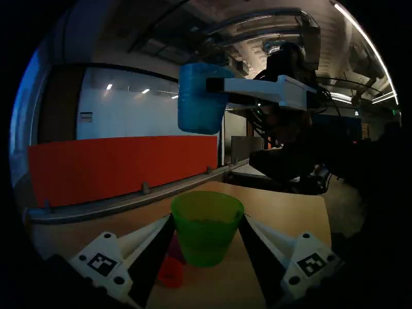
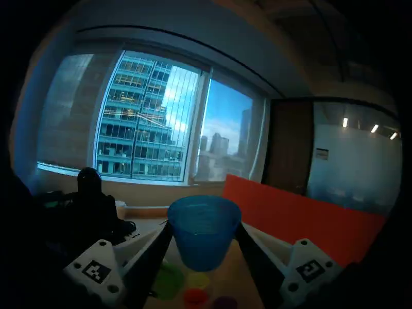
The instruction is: Pour water
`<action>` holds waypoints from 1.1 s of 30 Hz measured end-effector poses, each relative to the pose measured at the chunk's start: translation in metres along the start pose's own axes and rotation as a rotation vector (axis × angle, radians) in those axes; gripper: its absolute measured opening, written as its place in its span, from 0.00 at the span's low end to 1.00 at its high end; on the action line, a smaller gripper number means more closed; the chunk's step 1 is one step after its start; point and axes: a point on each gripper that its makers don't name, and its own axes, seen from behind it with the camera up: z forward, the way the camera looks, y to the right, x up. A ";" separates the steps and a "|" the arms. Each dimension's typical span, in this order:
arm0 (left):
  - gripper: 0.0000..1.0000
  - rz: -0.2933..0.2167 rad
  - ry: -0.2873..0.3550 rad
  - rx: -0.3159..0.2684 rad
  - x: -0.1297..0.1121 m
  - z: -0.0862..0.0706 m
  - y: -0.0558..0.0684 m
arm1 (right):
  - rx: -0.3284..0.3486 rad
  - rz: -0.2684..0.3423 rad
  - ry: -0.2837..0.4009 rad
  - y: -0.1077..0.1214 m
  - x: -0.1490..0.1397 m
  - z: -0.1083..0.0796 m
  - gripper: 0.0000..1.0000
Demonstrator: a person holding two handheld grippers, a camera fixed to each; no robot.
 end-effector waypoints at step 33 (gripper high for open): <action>0.85 0.023 -0.018 0.021 0.003 -0.004 -0.006 | -0.046 0.056 -0.033 0.018 -0.033 -0.045 0.89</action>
